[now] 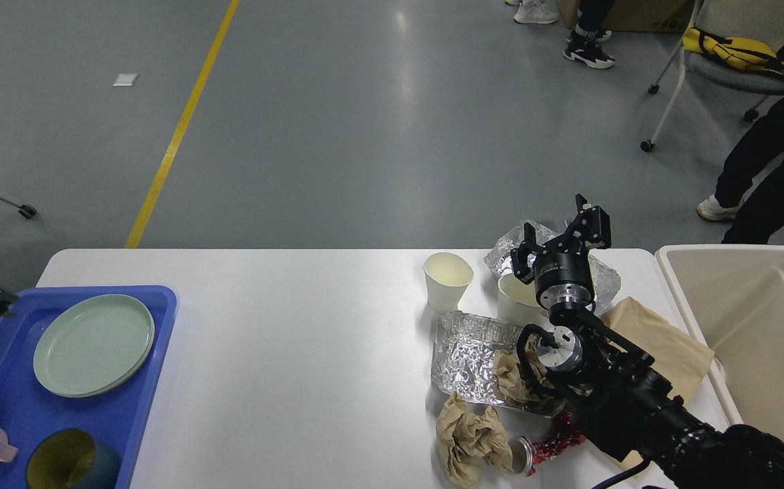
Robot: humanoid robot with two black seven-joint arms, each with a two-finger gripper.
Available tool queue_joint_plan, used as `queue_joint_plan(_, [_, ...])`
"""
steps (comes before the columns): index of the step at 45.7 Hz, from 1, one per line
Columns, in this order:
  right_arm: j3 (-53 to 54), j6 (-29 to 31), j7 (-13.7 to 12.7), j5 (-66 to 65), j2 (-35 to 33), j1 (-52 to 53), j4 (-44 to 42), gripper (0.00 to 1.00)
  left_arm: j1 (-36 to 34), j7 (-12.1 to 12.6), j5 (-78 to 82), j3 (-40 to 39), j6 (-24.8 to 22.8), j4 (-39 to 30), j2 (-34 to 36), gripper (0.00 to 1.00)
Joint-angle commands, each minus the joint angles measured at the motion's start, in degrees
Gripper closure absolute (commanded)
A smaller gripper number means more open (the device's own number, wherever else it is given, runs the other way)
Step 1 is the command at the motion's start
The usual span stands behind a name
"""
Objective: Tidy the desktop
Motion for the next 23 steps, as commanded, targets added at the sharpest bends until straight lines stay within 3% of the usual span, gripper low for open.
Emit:
queue_joint_plan(1, [0.0, 0.0, -0.1, 0.0, 0.0, 0.0, 0.0, 0.0, 0.2, 0.1, -0.1, -11.7, 0.1, 0.1, 4.7, 0.05])
queue_joint_plan(14, [0.0, 0.0, -0.1, 0.0, 0.0, 0.0, 0.0, 0.0, 1.2, -0.8, 0.2, -32.6, 0.2, 3.0, 0.7, 0.04])
queue_joint_plan(23, [0.0, 0.0, 0.0, 0.0, 0.0, 0.0, 0.0, 0.0, 3.7, -2.0, 1.1, -39.0, -0.1, 3.6, -2.5, 0.04])
